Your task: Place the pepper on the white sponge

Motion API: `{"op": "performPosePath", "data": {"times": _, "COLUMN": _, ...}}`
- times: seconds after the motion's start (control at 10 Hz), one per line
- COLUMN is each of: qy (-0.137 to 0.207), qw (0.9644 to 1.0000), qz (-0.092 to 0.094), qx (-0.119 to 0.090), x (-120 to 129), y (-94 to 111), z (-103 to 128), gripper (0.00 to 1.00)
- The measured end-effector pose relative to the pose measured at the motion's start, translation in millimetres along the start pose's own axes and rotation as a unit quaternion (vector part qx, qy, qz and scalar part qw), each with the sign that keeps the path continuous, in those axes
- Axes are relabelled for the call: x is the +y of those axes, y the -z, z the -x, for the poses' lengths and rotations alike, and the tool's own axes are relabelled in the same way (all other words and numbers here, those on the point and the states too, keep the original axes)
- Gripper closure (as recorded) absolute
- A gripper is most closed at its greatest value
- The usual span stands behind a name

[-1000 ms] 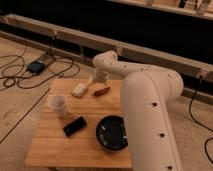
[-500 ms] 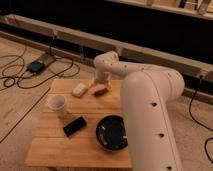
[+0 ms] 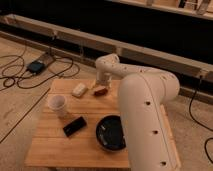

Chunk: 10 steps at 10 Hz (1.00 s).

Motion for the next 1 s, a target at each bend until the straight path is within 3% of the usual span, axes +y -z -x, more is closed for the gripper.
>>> {"op": "performPosePath", "data": {"times": 0.4, "qy": -0.008, "qw": 0.9998, "qz": 0.002, "qx": 0.019, "x": -6, "y": -16, "z": 8, "gripper": 0.26}}
{"op": "performPosePath", "data": {"times": 0.7, "qy": -0.005, "qw": 0.9997, "qz": 0.003, "qx": 0.022, "x": -7, "y": -19, "z": 22, "gripper": 0.26}}
{"op": "performPosePath", "data": {"times": 0.9, "qy": 0.002, "qw": 0.9997, "qz": 0.001, "qx": 0.026, "x": -9, "y": -20, "z": 30, "gripper": 0.38}}
{"op": "performPosePath", "data": {"times": 1.0, "qy": 0.006, "qw": 0.9995, "qz": 0.001, "qx": 0.031, "x": -9, "y": -21, "z": 31, "gripper": 0.50}}
